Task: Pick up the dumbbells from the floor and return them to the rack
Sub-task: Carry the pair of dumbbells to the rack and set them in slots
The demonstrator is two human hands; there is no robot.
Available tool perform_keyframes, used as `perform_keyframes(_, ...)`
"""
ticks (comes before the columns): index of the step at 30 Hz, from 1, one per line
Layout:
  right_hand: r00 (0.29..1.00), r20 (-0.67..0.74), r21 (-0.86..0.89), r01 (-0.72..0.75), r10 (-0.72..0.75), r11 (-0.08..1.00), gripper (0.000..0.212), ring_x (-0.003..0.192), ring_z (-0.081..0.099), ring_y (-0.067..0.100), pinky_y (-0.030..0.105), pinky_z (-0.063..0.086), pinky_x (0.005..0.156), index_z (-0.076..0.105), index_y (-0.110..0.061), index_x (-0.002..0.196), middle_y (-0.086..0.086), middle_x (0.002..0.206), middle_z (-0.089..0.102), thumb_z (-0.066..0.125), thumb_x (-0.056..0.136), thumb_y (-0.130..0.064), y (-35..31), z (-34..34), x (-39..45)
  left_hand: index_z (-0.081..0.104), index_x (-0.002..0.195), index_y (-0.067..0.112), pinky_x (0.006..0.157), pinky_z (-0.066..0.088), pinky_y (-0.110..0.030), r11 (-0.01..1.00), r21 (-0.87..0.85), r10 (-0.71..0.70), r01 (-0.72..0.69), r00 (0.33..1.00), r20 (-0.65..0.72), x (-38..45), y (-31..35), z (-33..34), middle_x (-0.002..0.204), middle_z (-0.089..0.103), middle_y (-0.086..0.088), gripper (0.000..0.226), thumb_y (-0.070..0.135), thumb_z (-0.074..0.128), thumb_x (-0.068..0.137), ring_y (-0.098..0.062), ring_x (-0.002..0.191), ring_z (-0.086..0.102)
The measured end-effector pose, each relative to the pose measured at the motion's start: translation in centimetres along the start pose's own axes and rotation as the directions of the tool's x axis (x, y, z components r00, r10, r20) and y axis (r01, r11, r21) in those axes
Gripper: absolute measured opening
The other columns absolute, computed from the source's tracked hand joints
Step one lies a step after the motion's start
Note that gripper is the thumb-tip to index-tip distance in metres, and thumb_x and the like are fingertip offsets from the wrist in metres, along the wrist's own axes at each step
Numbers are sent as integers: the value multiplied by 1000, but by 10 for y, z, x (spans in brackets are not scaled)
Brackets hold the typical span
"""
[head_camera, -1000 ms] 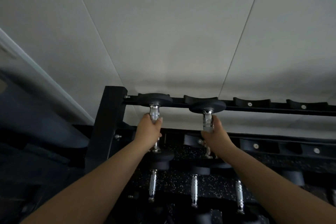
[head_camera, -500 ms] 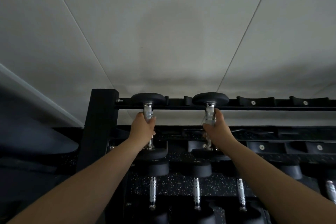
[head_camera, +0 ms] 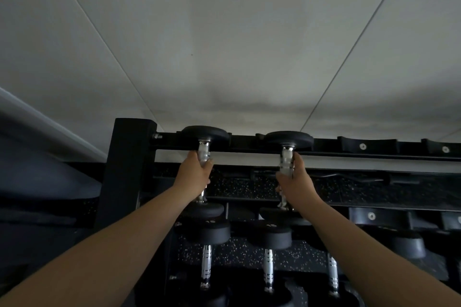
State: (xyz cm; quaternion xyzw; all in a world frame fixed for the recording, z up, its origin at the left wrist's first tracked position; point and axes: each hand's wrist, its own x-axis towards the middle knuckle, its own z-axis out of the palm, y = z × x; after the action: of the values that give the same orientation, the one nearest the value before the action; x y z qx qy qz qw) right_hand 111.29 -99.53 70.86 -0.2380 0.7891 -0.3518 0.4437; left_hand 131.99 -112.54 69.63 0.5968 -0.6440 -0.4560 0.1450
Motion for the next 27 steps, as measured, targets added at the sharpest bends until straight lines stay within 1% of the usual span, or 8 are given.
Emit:
perform_keyframes(2, 1000, 8, -22, 6, -6, 1000, 73, 67, 61, 17, 25, 48, 52, 9, -33, 150, 8, 97, 63, 51, 93, -13, 1, -1, 3, 49, 109, 10, 48, 49, -23, 1000, 18, -4, 4, 1000, -11, 4, -2, 3, 81, 58, 1, 24, 28, 53, 93, -13, 58, 64)
perform_keyframes(5, 1000, 17, -31, 6, -5, 1000, 74, 67, 61, 16, 22, 47, 50, 6, -33, 150, 18, 117, 61, 51, 94, -13, 3, -4, 5, 47, 108, 10, 49, 49, -27, 1000, 18, -21, 21, 1000, 11, 7, -3, 3, 81, 58, -2, 24, 29, 52, 94, -16, 58, 64)
perform_keyframes(9, 1000, 29, -28, 12, -11, 1000, 76, 70, 63, 14, 21, 48, 53, 2, -34, 150, 17, 131, 54, 51, 95, -14, 4, -6, 5, 41, 107, 12, 47, 43, -24, 997, 54, -54, 51, 997, 56, 8, 0, 2, 78, 58, -3, 24, 31, 50, 95, -19, 61, 64)
perform_keyframes(16, 999, 35, -33, 8, -7, 999, 79, 68, 61, 15, 23, 49, 53, -1, -34, 151, 16, 129, 54, 51, 95, -14, 2, -6, 4, 37, 110, 14, 47, 43, -24, 995, 70, -77, 72, 995, 64, 5, -1, -1, 77, 57, 3, 24, 31, 47, 96, -16, 60, 63)
perform_keyframes(19, 999, 32, -38, 16, -15, 999, 78, 69, 61, 16, 26, 52, 55, -1, -33, 151, 9, 112, 59, 51, 95, -14, 2, -6, 2, 34, 105, 17, 51, 49, -29, 994, 82, -78, 73, 995, 62, -2, -7, 0, 75, 57, -2, 22, 32, 48, 95, -20, 61, 63)
perform_keyframes(21, 1000, 26, -40, 17, -16, 999, 78, 70, 62, 17, 27, 52, 56, 0, -33, 150, 6, 106, 58, 52, 95, -15, 0, -6, 2, 34, 105, 16, 50, 48, -28, 995, 72, -71, 66, 995, 68, -5, -10, 0, 75, 57, -3, 23, 31, 48, 95, -20, 59, 62)
perform_keyframes(25, 1000, 14, -40, 14, -13, 999, 78, 72, 63, 17, 26, 53, 57, 1, -34, 150, 9, 114, 56, 53, 95, -15, -1, -5, 0, 37, 103, 14, 39, 44, -19, 997, 28, -76, 74, 994, 81, -3, -10, 0, 75, 56, 1, 18, 27, 49, 96, -13, 52, 57)
perform_keyframes(27, 1000, 12, -41, 20, -20, 999, 78, 72, 63, 17, 26, 53, 58, 3, -33, 150, 11, 116, 57, 53, 94, -14, -1, -5, -1, 39, 105, 12, 43, 45, -21, 997, 8, -76, 75, 993, 89, -2, -8, -1, 76, 55, -2, 20, 25, 50, 95, -14, 56, 57)
